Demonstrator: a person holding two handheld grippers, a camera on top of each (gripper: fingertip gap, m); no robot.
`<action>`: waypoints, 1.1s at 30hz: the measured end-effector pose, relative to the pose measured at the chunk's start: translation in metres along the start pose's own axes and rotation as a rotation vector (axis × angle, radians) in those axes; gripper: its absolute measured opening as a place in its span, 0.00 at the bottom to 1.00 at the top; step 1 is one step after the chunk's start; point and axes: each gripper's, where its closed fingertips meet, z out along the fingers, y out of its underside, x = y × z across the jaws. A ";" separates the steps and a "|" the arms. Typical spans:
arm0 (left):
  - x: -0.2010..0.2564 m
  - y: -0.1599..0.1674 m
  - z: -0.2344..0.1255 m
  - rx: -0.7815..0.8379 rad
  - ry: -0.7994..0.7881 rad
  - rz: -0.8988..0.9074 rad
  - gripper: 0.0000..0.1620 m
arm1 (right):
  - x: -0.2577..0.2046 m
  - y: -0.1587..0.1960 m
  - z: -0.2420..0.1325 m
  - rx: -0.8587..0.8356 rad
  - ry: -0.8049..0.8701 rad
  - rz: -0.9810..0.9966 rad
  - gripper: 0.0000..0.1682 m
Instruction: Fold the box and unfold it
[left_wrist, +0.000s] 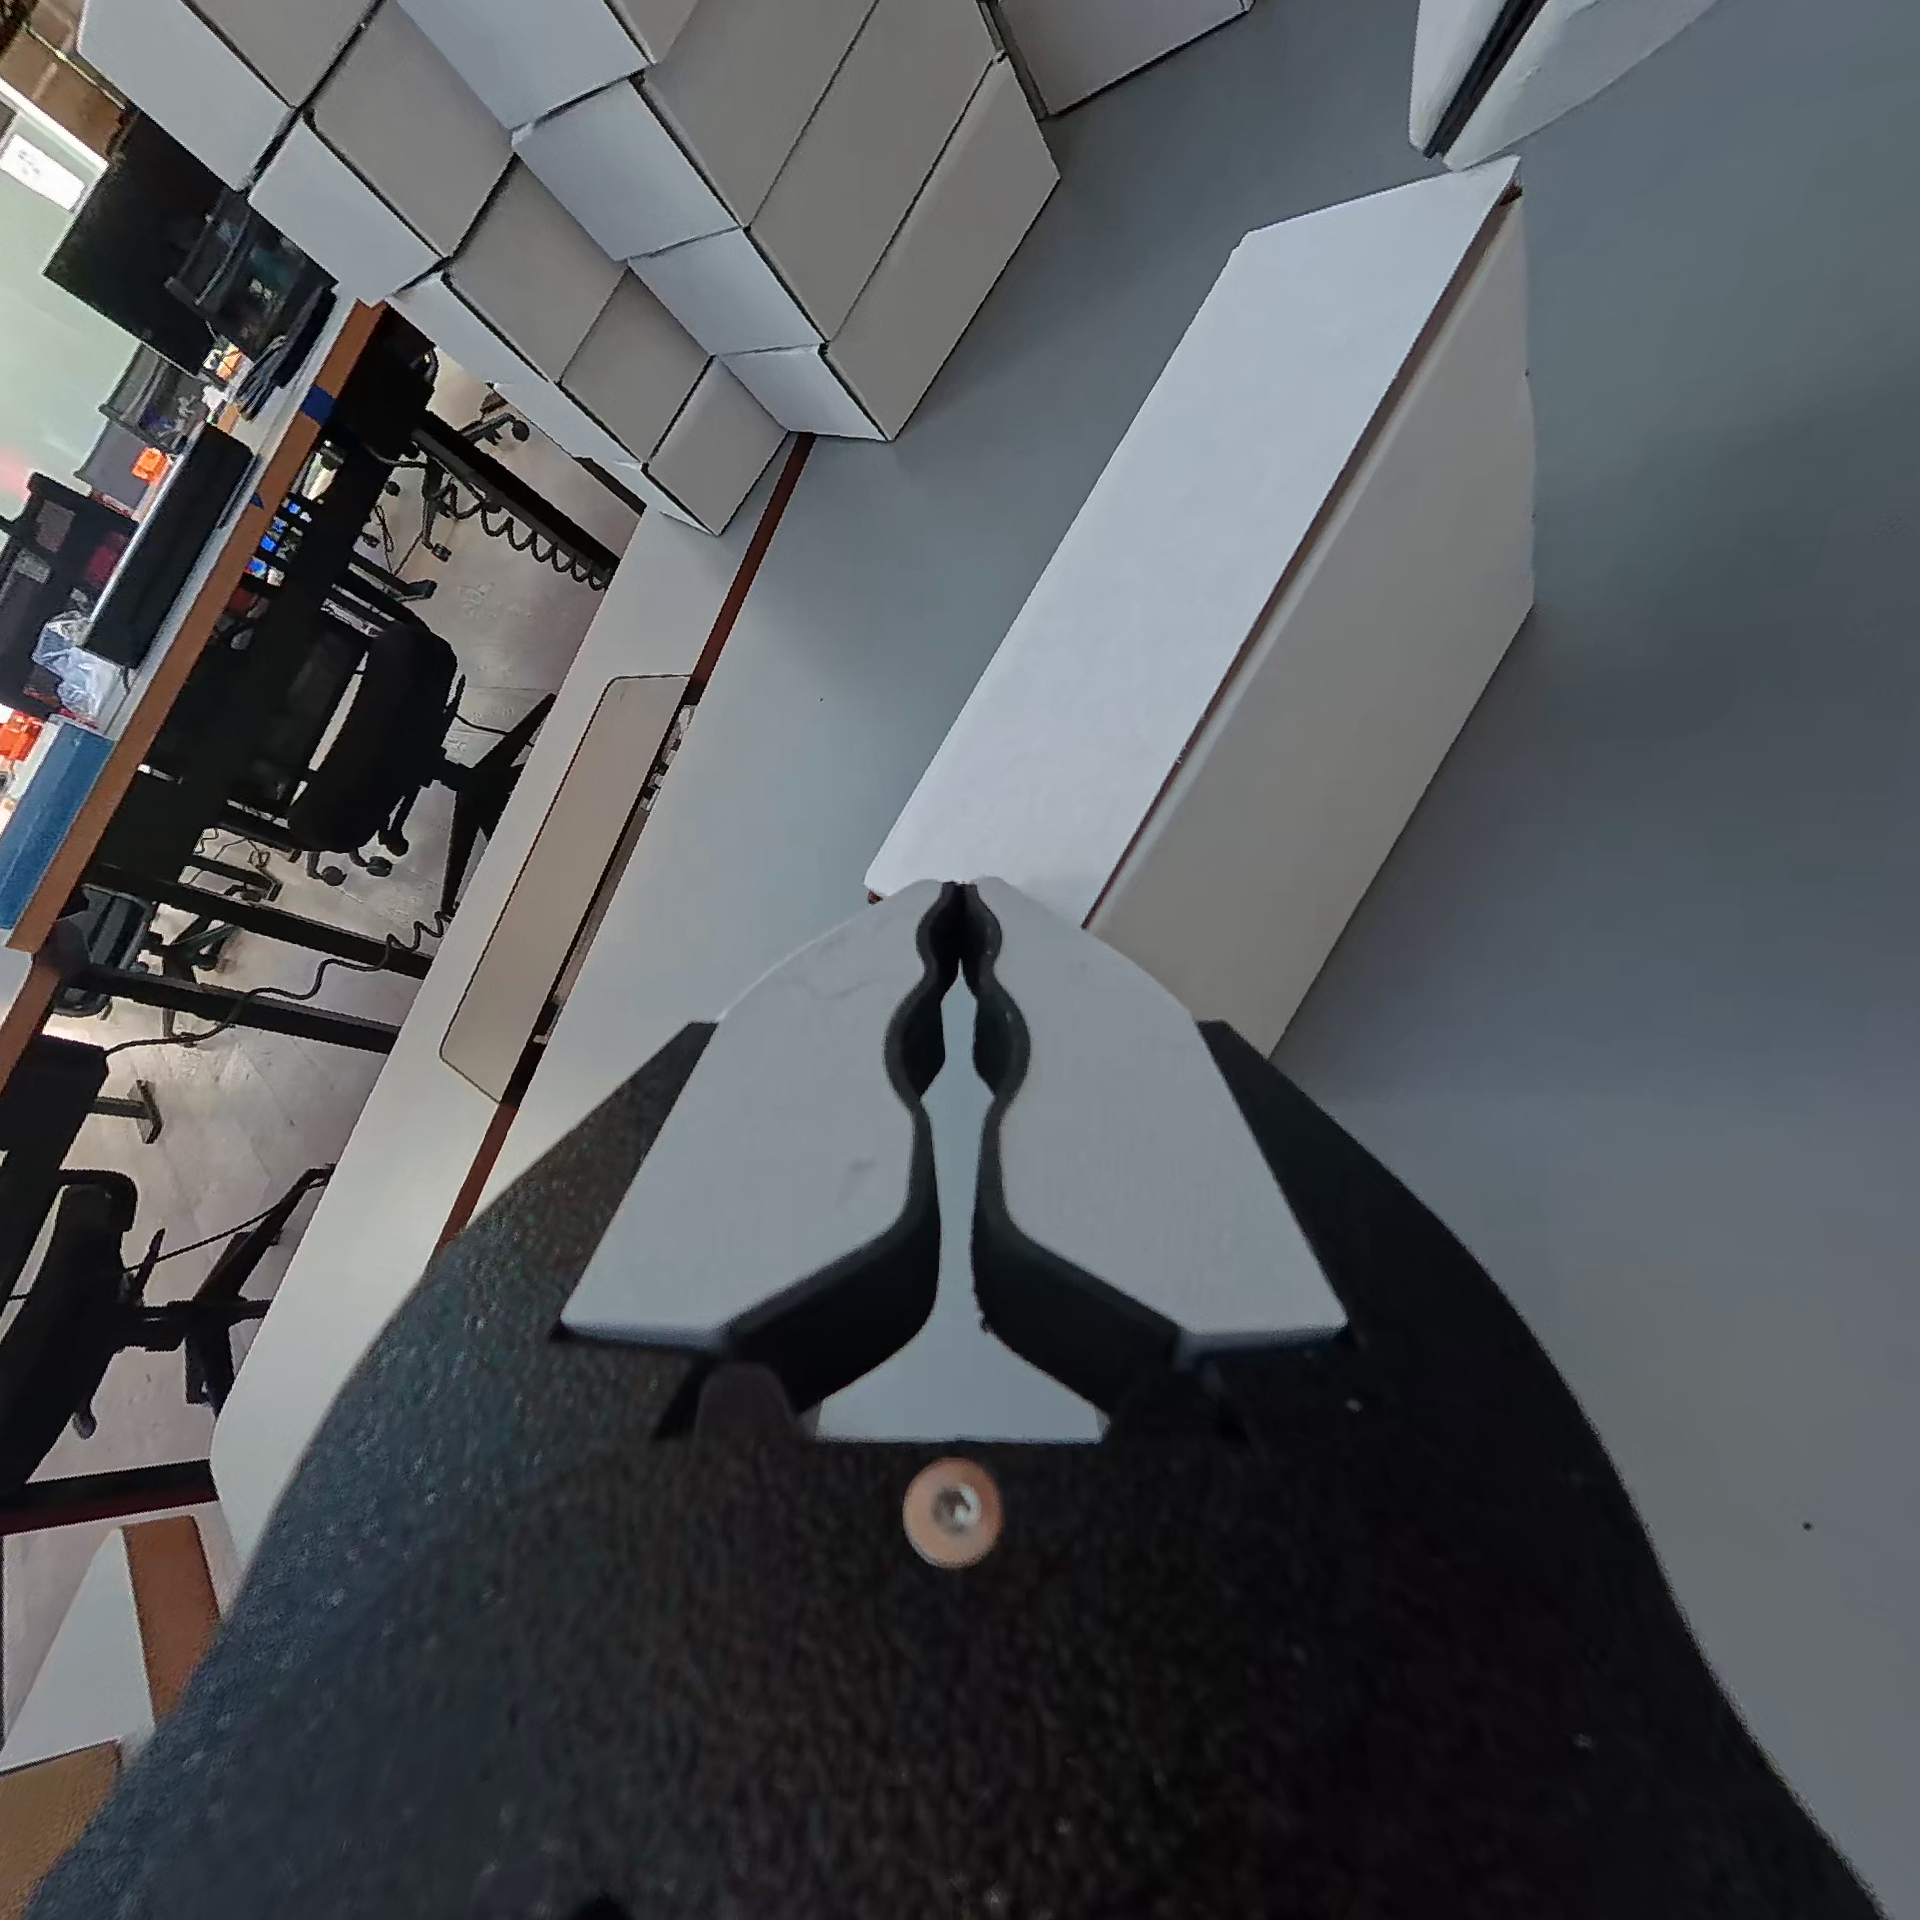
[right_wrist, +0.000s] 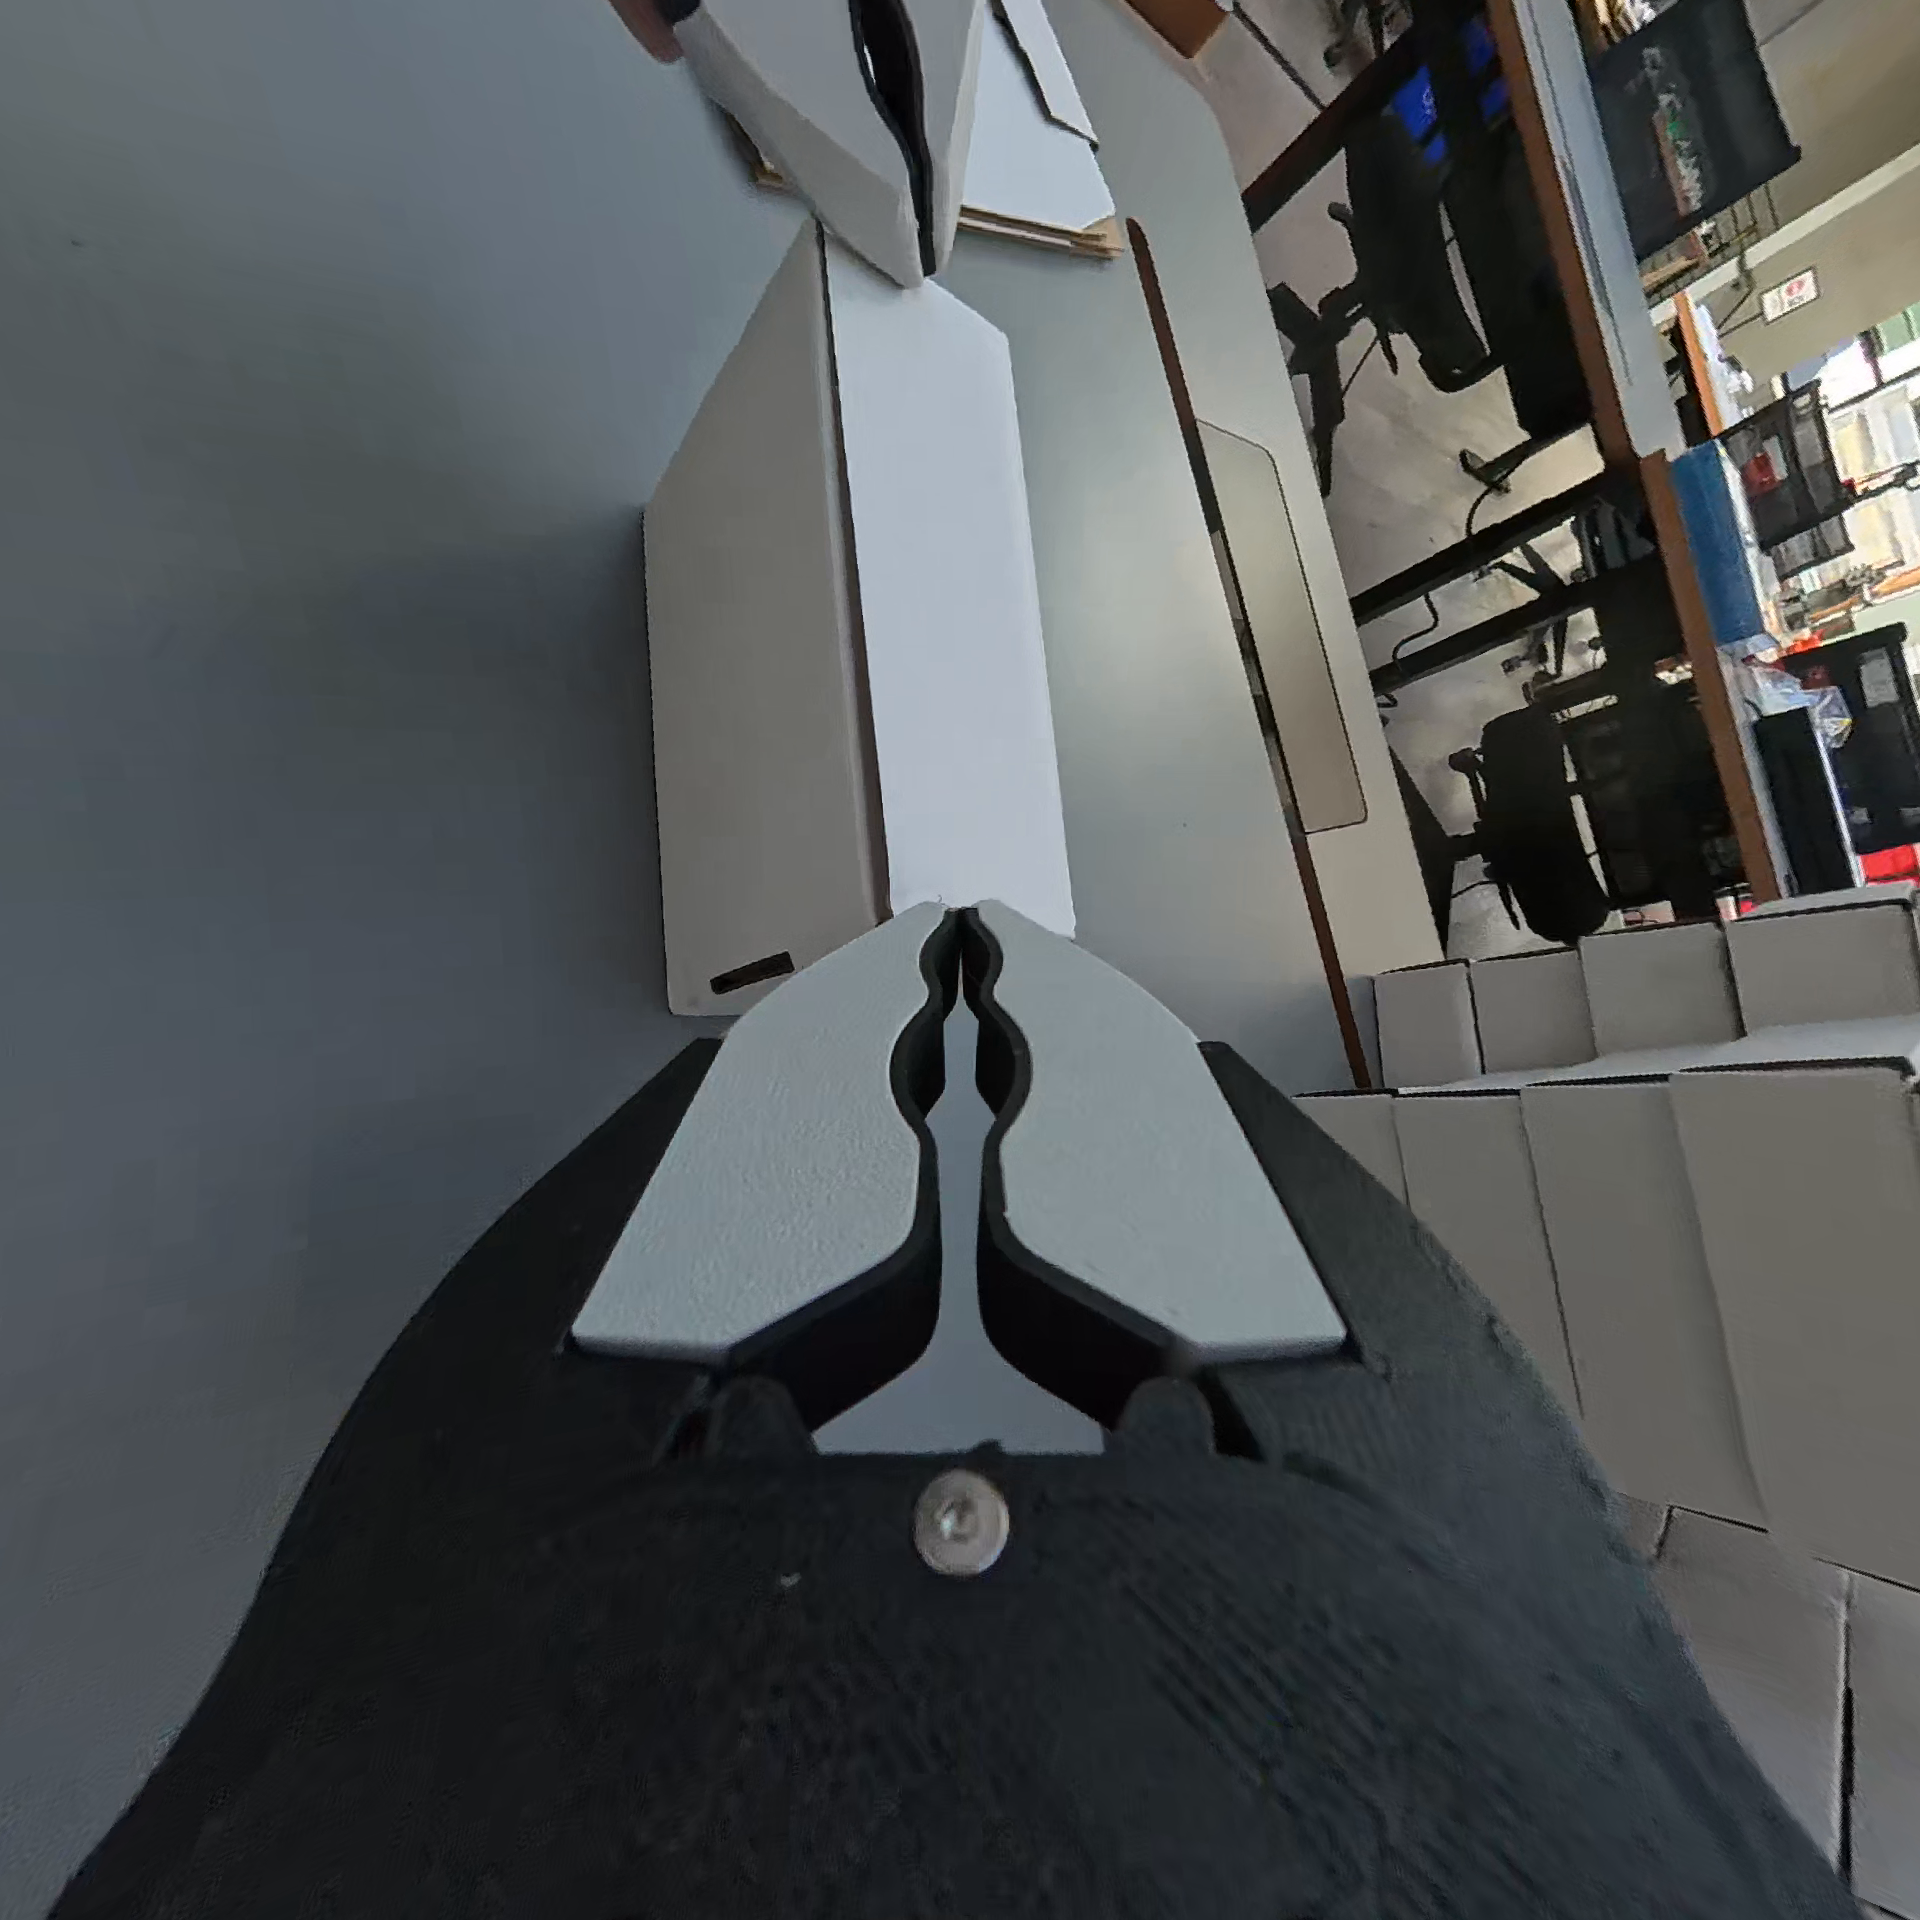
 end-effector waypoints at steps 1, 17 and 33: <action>0.000 0.000 0.000 0.001 -0.004 0.002 0.00 | 0.000 0.000 0.000 -0.008 0.005 -0.029 0.00; 0.001 0.000 0.000 0.005 0.011 -0.031 0.00 | -0.012 -0.003 0.005 -0.058 -0.238 -0.017 0.00; -0.014 -0.006 -0.022 0.088 -0.099 -0.215 0.00 | -0.001 0.000 0.008 -0.001 -0.170 0.125 0.00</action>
